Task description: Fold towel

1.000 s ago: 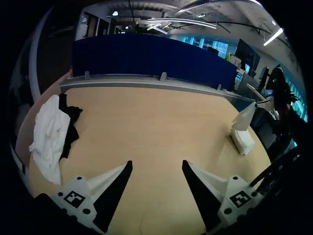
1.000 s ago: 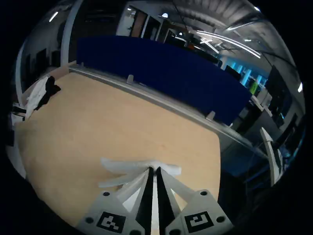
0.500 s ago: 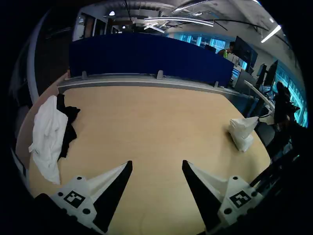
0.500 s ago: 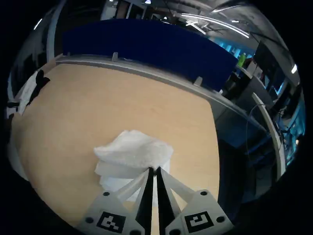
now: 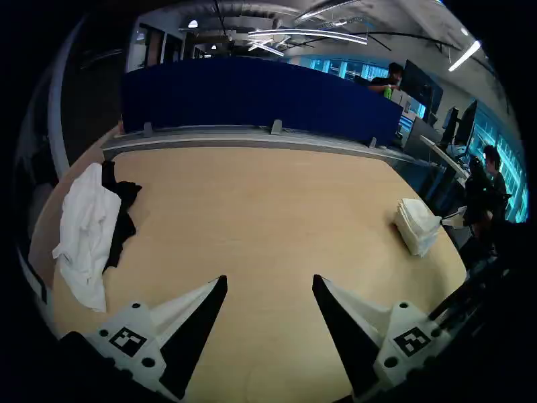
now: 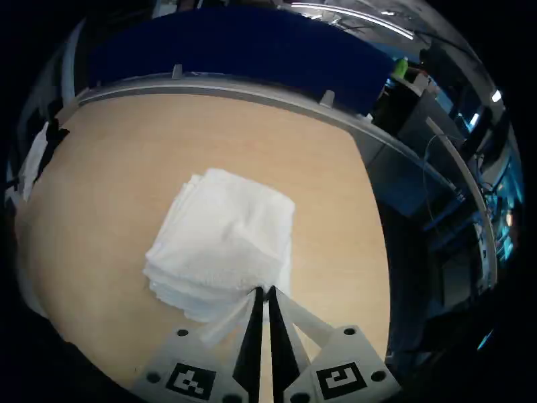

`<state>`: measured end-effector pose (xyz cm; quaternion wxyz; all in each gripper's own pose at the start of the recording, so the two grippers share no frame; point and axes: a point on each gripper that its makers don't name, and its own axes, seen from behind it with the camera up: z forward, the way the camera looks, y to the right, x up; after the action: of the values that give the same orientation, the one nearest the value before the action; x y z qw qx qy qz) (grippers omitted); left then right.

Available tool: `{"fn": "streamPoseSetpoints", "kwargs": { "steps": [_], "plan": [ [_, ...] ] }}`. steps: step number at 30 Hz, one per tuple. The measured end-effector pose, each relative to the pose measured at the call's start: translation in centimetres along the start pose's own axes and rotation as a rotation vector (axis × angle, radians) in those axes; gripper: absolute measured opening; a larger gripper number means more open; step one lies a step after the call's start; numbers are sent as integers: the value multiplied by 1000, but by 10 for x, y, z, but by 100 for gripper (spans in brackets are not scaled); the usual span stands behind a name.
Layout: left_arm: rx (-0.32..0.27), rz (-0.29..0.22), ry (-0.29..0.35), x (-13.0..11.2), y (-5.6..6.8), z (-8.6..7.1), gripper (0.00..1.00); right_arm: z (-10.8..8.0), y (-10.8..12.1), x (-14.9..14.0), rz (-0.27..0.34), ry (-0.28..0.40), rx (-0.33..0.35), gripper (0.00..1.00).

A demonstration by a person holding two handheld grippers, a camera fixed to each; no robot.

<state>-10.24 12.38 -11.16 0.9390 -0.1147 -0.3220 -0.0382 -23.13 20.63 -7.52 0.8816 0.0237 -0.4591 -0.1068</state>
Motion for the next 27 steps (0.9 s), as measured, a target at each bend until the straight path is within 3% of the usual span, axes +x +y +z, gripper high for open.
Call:
{"fn": "streamPoseSetpoints", "kwargs": {
  "steps": [14,27],
  "plan": [
    [15,1,-6,-3,-6,3,94,29,1,-41,95,-90,-33,5],
    [2,12,-8,1,2,5,94,26,-2,-39,85,-71,-53,10]
  ]
}}
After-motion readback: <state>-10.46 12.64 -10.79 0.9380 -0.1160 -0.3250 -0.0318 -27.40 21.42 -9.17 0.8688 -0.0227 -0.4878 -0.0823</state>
